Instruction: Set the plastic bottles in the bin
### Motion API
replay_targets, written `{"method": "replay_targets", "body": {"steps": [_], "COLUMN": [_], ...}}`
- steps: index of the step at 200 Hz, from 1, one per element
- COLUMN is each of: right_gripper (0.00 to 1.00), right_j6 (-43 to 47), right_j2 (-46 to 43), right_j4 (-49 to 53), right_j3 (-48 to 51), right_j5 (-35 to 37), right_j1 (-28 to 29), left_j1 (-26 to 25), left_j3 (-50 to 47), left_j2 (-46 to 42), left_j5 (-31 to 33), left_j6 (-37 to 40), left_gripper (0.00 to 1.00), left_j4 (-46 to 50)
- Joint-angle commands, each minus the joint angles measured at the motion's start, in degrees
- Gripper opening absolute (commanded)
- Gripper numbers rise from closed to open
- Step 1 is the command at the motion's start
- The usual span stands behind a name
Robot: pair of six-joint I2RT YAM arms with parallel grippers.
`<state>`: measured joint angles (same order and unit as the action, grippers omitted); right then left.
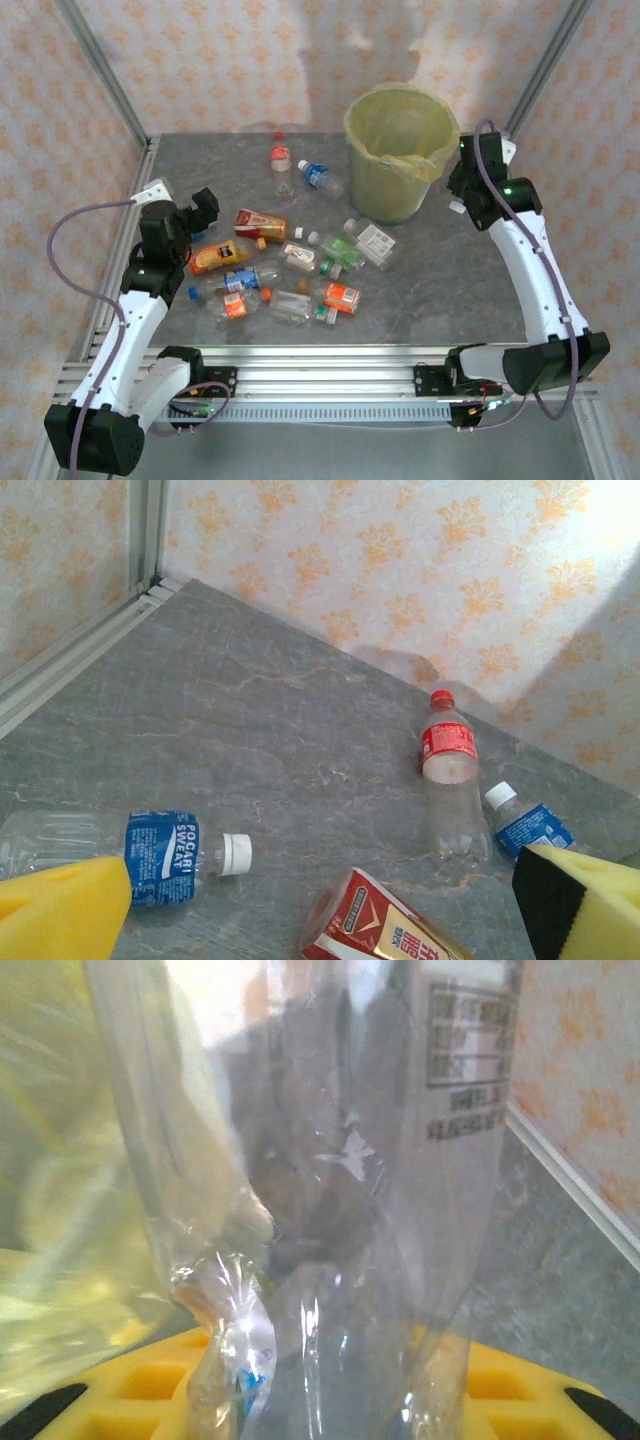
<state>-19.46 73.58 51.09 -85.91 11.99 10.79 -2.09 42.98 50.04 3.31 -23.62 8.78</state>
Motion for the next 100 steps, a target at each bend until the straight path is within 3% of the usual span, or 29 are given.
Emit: {"method": "replay_targets", "body": {"steps": [1,45,100], "right_gripper": [0.3,0.3,0.3], "right_j6": [1.2,4.5,9.8], "right_j2": [-1.4,2.1,13.8], "right_j4": [0.9,-2.8,-4.9], "right_j3": [-4.0,-11.9,-24.4], "right_j5": [3.5,1.9,5.3], "right_j1": [2.6,7.2,11.5], "left_j1": [0.5,0.5,0.5], "left_j3": [0.6,0.1,0.4], "left_j2": [0.0,-0.5,-0.7], "left_j5": [-0.9,-0.9,-1.4], "left_j6": [-0.1,-0.5,-0.6], "left_gripper": [1.0,1.0,1.0], "left_j4": [-0.4,-0.7,-0.3]}}
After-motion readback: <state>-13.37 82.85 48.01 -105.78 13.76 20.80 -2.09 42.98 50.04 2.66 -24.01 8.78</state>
